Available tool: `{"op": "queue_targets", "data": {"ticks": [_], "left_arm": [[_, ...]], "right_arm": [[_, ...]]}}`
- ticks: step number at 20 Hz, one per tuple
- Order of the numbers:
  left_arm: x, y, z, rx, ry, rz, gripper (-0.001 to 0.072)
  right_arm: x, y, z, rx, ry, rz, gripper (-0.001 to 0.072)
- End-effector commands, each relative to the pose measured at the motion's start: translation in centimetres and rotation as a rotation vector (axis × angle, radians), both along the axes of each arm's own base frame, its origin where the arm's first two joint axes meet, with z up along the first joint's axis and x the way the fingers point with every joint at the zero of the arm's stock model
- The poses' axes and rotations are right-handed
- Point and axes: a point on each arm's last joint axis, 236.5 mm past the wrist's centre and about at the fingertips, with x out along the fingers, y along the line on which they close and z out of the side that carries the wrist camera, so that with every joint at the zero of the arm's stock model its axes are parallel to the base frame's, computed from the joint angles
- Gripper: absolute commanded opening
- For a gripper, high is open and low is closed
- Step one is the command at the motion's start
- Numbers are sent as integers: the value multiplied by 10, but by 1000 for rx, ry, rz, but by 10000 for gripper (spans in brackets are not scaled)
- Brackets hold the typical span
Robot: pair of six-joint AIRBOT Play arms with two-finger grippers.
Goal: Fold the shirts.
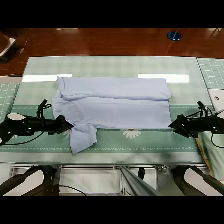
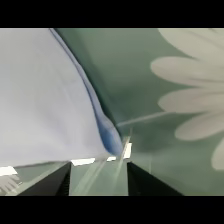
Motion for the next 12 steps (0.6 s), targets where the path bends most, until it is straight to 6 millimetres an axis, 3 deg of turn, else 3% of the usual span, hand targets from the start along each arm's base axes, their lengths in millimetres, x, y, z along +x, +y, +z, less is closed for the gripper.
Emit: {"op": "queue_targets", "data": {"ticks": [1,3,4,5,6,8,12], "left_arm": [[1,-2,2,-10,-1,-2,18],[1,-1,2,-9,-2,-1,18],[1,-2,2,-10,-1,-1,18],[1,-2,2,-10,-2,-1,18],[2,-1,4,-10,-7,-3,18],[16,-2,22,-26,-46,-29,18],[88,11,87,-6,-239,-5,18]], "right_arm": [[33,10,-10,19,-57,-39,405],[51,12,-8,7,-89,-23,367],[56,16,-7,6,-97,18,247],[60,24,-3,18,-111,89,69],[65,31,6,30,-138,156,20],[84,33,35,35,-201,228,20],[149,14,98,-44,-389,241,20]]}}
